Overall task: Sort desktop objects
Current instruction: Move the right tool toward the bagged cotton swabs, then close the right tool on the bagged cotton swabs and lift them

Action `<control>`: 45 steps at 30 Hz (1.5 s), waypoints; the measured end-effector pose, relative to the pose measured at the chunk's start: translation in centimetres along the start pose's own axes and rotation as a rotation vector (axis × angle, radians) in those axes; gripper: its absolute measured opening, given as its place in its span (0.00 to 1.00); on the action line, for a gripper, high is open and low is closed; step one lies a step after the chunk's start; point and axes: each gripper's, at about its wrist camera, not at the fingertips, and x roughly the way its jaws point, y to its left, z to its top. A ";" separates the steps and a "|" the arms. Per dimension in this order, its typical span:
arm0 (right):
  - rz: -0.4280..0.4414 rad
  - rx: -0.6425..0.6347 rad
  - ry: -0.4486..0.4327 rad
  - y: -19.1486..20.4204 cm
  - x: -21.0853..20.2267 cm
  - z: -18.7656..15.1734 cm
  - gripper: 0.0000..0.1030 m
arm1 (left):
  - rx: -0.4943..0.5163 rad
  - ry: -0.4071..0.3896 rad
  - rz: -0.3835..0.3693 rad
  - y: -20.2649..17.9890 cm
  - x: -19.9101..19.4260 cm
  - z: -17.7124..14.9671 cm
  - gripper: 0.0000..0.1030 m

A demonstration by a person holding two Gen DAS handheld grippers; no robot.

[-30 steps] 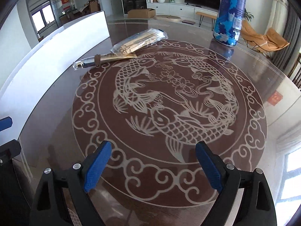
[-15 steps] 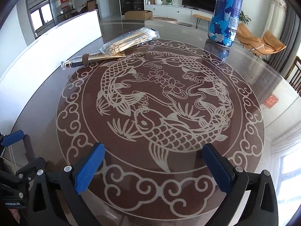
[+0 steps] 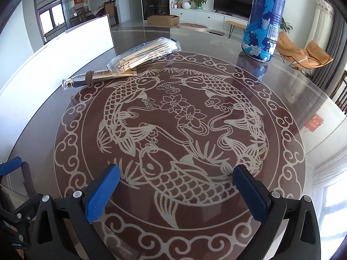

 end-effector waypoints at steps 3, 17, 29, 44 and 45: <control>-0.006 0.007 0.000 -0.4 0.3 0.4 1.00 | -0.001 -0.002 0.000 0.0 0.1 0.1 1.00; 0.011 -0.014 0.005 -0.9 0.7 1.0 1.00 | -0.002 -0.002 0.001 0.0 0.1 0.1 1.00; 0.110 0.153 0.120 -3.3 5.7 11.6 1.00 | -0.002 -0.003 0.001 0.0 0.1 0.1 1.00; 0.034 0.068 0.182 5.0 13.9 22.1 1.00 | -0.001 -0.004 -0.001 0.0 0.3 0.3 1.00; 0.013 0.049 0.172 5.2 13.8 21.9 0.99 | 0.000 -0.004 -0.002 0.0 0.3 0.3 1.00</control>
